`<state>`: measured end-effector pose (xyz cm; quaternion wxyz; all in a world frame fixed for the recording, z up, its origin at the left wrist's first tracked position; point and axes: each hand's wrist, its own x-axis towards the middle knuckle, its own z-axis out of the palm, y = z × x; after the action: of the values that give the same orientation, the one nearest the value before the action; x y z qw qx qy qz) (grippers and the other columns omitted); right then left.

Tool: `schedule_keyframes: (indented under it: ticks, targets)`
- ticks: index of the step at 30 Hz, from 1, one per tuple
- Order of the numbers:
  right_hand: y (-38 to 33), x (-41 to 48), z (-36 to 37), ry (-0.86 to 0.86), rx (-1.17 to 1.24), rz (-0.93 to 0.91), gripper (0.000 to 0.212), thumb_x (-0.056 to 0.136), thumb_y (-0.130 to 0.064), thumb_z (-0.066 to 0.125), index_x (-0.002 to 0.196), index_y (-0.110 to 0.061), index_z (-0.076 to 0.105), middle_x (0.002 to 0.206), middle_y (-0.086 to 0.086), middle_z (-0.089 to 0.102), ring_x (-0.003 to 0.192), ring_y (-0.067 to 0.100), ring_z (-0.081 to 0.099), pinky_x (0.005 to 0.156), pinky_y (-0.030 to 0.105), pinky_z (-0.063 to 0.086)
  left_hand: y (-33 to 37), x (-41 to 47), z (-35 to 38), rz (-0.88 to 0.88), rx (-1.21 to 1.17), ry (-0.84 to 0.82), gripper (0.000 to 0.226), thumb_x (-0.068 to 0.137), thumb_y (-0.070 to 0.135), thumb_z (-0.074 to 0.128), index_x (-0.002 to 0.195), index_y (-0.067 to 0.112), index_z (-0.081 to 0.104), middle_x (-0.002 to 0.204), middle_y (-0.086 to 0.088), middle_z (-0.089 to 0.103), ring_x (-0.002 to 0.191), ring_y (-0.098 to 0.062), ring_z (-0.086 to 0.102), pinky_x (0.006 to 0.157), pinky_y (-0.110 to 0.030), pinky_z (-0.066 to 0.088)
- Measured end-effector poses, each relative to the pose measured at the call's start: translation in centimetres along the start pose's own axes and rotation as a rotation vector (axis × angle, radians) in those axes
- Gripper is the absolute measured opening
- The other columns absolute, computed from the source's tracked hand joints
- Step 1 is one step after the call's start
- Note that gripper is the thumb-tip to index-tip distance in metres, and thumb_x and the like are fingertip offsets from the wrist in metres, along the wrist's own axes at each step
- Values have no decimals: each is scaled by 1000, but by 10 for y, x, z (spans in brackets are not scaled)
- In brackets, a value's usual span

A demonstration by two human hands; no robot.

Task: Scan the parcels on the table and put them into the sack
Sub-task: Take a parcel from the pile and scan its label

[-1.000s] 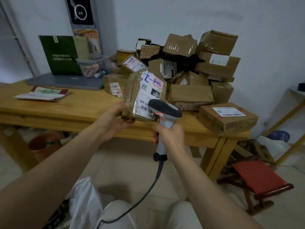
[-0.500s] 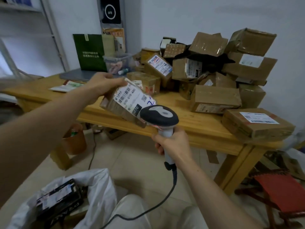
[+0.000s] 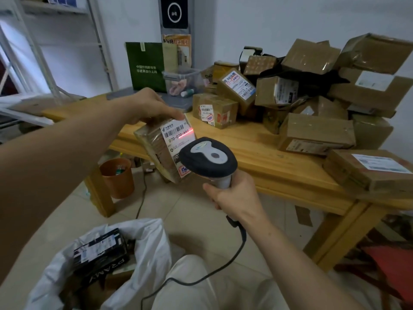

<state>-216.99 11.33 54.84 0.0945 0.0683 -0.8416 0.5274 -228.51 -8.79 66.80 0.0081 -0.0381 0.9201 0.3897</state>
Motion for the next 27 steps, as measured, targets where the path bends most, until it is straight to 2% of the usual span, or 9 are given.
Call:
schedule_keyframes:
  ticks: [5,8,13,17,20,27]
  targets:
    - [-3,0,2,4,8,-33,14,80,-13,69,74,-16,56,67,11,66,63,29,64,62,49,55,-6,1,-2,-21,-16,-9,46,71,36,80,102,7,63,90,-7,65,87,-22,60,75,-35,46]
    - [-5,0,3,-11,30,-23,17,80,-11,68,73,-19,55,62,7,65,53,19,61,58,44,55,-10,1,-2,-33,-26,3,44,71,37,79,99,7,62,90,-8,64,95,-26,60,79,-36,47]
    - [-8,0,6,-23,50,-14,18,81,-10,67,71,-19,55,56,2,61,44,10,54,52,36,52,-14,0,-2,-44,-47,9,38,71,36,79,91,10,59,87,-6,63,94,-25,59,80,-36,46]
    - [-7,0,8,-30,55,-13,15,81,-10,67,73,-16,56,59,6,63,47,13,56,53,39,53,-17,0,-2,-46,-51,14,41,71,36,79,93,8,59,89,-8,64,94,-26,60,81,-37,49]
    - [-6,0,9,-38,45,-6,15,81,-10,67,74,-16,56,58,5,62,44,10,55,52,36,53,-20,1,-3,-50,-57,16,41,71,36,80,93,8,60,90,-8,64,96,-27,60,83,-38,49]
    - [-7,1,11,-45,36,1,11,81,-11,67,76,-11,57,60,9,63,43,12,55,52,41,54,-28,6,-4,-78,-74,22,51,69,38,80,105,5,62,97,-9,65,100,-27,60,89,-41,50]
